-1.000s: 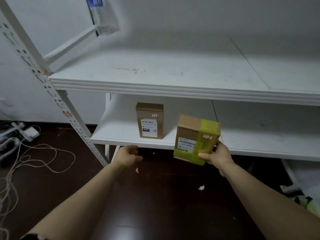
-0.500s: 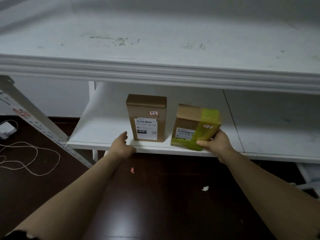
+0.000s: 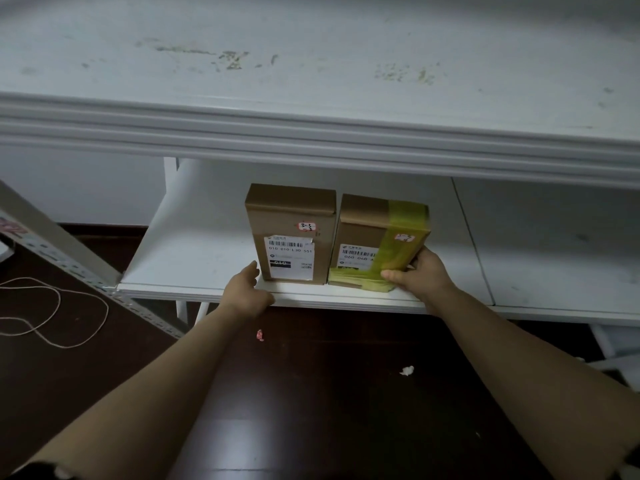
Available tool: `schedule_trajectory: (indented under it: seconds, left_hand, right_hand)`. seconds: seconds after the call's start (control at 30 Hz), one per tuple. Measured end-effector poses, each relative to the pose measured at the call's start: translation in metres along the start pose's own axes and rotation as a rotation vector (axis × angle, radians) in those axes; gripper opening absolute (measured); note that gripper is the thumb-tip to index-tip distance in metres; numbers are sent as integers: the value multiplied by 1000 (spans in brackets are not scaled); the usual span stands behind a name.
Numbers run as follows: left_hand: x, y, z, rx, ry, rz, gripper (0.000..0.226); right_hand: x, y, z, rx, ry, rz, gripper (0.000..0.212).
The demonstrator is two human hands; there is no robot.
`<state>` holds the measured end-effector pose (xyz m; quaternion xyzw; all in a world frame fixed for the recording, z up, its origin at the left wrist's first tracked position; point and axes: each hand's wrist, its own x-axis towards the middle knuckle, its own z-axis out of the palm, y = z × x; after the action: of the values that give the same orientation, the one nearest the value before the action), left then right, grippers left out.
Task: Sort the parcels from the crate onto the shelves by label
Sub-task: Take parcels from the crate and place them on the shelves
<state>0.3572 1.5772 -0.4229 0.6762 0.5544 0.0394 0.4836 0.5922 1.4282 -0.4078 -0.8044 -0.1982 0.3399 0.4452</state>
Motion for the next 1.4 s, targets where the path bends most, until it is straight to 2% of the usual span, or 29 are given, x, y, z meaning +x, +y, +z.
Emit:
schedule_trajectory:
  seconds: [0.07, 0.17, 0.23, 0.37, 0.5, 0.63, 0.83, 1.0, 1.17, 1.33, 1.4]
  left_hand:
    - [-3, -2, -2, -1, 2, -48, 85]
    - [-21, 1, -6, 13, 2, -107, 84]
    - [-41, 9, -9, 57, -5, -116, 79]
    - [-95, 40, -18, 210, -57, -64, 63]
    - [-151, 75, -18, 326, -164, -7, 70]
    - [-200, 115, -6, 491, -261, 164, 69]
    - [-280, 160, 33, 749, -396, 517, 62]
    - [-366, 154, 71, 869, -565, 751, 61]
    - [-460, 144, 126, 1009, -736, 971, 63]
    - [-595, 123, 194, 1101, -898, 1222, 58]
    - [-652, 107, 222, 1143, -967, 1315, 58]
  right_hand:
    - [-1, 0, 0, -12, -12, 14, 68]
    - [-17, -2, -4, -91, -18, 71, 93]
    - [-38, -6, -11, -91, -23, 110, 97]
    - [-90, -22, -34, -73, -57, 167, 87]
    - [-151, -41, -58, -36, -90, 178, 76]
    - [-217, -54, -86, -5, -57, 153, 68]
    - [-333, -44, -132, 39, 170, 137, 50]
    - [-445, 4, -148, 80, 439, 218, 31]
    - [-558, 59, -161, 142, 688, 319, 39]
    - [-694, 114, -181, 179, 970, 411, 28]
    - [-749, 137, -184, 184, 1039, 456, 32]
